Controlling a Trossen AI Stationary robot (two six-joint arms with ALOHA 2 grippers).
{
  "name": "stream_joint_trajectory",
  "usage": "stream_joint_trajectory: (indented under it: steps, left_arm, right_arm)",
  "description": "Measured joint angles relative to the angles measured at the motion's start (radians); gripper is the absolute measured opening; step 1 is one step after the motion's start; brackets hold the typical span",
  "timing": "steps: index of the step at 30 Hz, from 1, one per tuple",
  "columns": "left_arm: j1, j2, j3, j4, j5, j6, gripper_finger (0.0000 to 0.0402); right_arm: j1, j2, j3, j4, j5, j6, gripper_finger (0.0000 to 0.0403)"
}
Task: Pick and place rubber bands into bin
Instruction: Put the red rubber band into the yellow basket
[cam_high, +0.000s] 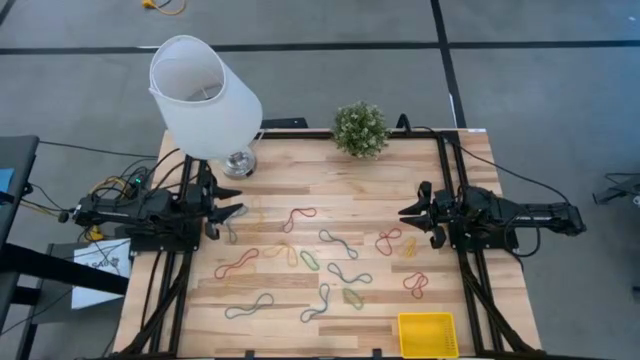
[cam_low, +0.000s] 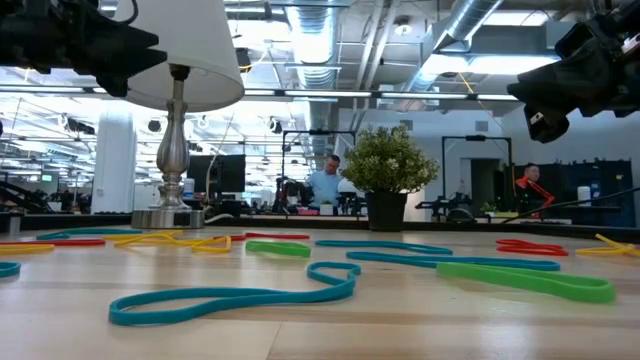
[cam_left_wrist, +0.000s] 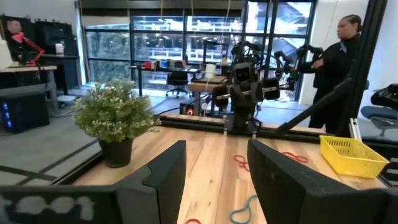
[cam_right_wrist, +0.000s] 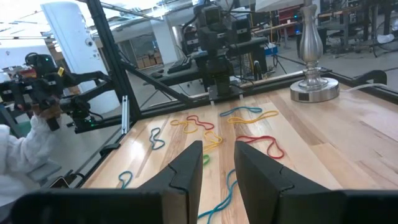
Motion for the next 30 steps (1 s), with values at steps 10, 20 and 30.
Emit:
stream_joint_trajectory:
  steps: [10, 20, 30]
  left_arm:
    - [0.0, 0.0, 0.0, 0.046, 0.049, -0.073, 0.0162]
    - [0.0, 0.0, 0.0, 0.02, 0.118, -0.097, 0.0162]
    - [0.0, 0.0, 0.0, 0.013, 0.06, -0.097, 0.0162]
  right_arm:
    - [0.0, 0.0, 0.0, 0.0, 0.0, -0.022, 0.0087]
    - [-0.006, 0.0, 0.0, 0.0, 0.005, -0.272, 0.0087]
    - [-0.008, 0.0, 0.0, 0.148, 0.004, -0.32, 0.0087]
